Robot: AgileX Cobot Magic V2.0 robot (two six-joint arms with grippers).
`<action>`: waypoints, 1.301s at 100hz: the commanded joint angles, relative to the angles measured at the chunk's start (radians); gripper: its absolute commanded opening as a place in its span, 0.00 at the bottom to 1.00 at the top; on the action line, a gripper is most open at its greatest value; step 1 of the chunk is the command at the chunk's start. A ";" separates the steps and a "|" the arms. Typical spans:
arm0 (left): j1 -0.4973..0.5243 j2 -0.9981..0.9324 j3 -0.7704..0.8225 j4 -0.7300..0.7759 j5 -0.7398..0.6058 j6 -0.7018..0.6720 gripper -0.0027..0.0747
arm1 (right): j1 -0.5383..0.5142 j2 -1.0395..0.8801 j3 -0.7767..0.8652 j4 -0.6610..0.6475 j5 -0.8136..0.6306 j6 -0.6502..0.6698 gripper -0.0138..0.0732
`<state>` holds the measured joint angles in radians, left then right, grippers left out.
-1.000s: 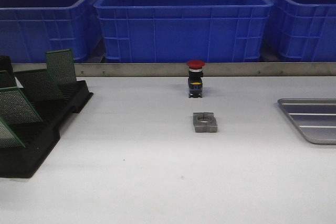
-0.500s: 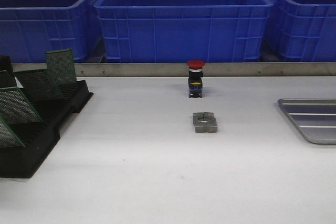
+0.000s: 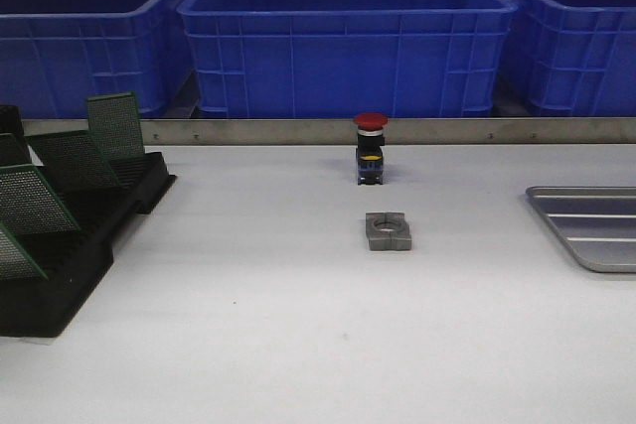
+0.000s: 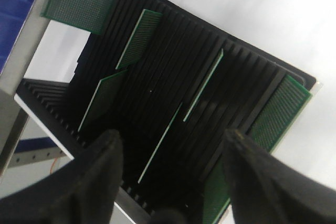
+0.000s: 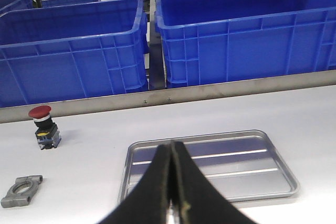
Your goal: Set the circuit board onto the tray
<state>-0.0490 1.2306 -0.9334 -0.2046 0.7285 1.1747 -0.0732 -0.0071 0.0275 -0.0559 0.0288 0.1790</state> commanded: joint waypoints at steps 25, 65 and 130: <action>0.003 0.109 -0.045 -0.109 -0.066 0.294 0.55 | 0.003 -0.030 -0.013 -0.009 -0.071 -0.004 0.09; -0.005 0.230 -0.047 -0.158 -0.086 0.303 0.55 | 0.003 -0.030 -0.013 -0.009 -0.071 -0.004 0.09; -0.015 0.312 -0.051 -0.154 -0.153 0.303 0.01 | 0.003 -0.030 -0.013 -0.009 -0.071 -0.004 0.09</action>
<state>-0.0590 1.5756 -0.9545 -0.3319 0.6095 1.4884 -0.0732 -0.0071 0.0275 -0.0559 0.0288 0.1790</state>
